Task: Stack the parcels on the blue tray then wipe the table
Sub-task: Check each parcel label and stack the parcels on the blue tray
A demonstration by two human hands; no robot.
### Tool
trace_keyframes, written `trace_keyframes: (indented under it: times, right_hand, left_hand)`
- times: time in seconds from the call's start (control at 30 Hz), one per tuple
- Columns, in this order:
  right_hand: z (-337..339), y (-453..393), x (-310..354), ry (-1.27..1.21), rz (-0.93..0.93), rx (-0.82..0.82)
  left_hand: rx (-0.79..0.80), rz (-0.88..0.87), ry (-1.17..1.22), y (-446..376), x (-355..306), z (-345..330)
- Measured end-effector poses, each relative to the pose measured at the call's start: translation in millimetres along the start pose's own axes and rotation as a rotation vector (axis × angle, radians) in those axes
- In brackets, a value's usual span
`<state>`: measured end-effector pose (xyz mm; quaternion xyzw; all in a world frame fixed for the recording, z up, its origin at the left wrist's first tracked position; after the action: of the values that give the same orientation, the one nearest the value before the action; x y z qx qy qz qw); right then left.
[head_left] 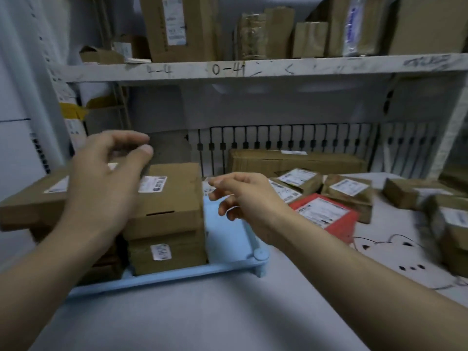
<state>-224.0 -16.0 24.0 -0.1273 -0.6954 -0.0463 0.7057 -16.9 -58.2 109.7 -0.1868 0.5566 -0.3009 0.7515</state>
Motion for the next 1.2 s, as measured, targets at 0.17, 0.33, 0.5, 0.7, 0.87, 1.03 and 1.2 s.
trace_keyframes:
  times: [0.17, 0.33, 0.5, 0.7, 0.87, 1.03, 1.2]
  right_hand:
    - [77.7, 36.7, -26.7, -0.059, -0.053, -0.166]
    - [146.0, 81.2, -54.1, -0.088, -0.130, -0.331]
    - [201.8, 113.4, -78.3, -0.053, -0.202, -0.445]
    - [228.3, 124.5, -112.6, -0.071, -0.300, -0.467]
    - [220.9, 113.2, -121.6, -0.048, -0.337, -0.412]
    - [216.1, 109.2, -118.0, -0.061, -0.318, -0.430]
    - [219.1, 115.2, -112.3, -0.120, -0.322, -0.486]
  left_hand:
    - [0.225, -0.011, 0.044, 23.4, -17.7, -97.1]
    - [0.454, 0.062, 0.109, 49.9, -11.1, -189.5]
    - [0.663, 0.265, 0.087, 65.4, 18.3, -262.2]
    - [0.667, 0.536, 0.152, 71.1, 55.3, -294.6]
    - [0.640, 0.608, 0.193, 67.4, 67.1, -301.5]
    - [0.651, 0.612, 0.186, 70.9, 64.9, -299.1]
    - [0.763, 0.660, 0.231, 86.2, 55.4, -304.0]
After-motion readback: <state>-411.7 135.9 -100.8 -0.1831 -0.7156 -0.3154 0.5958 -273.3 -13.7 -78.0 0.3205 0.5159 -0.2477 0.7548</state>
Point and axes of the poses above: each hand's wrist, its own y-axis away from the middle knuckle, its own z-axis out of the back of the hand, x = y × z, the point moved 9 cm from there along -y, towards the middle knuckle, and after that the axes turned 8 degrees about x, right-handed, at the moved point
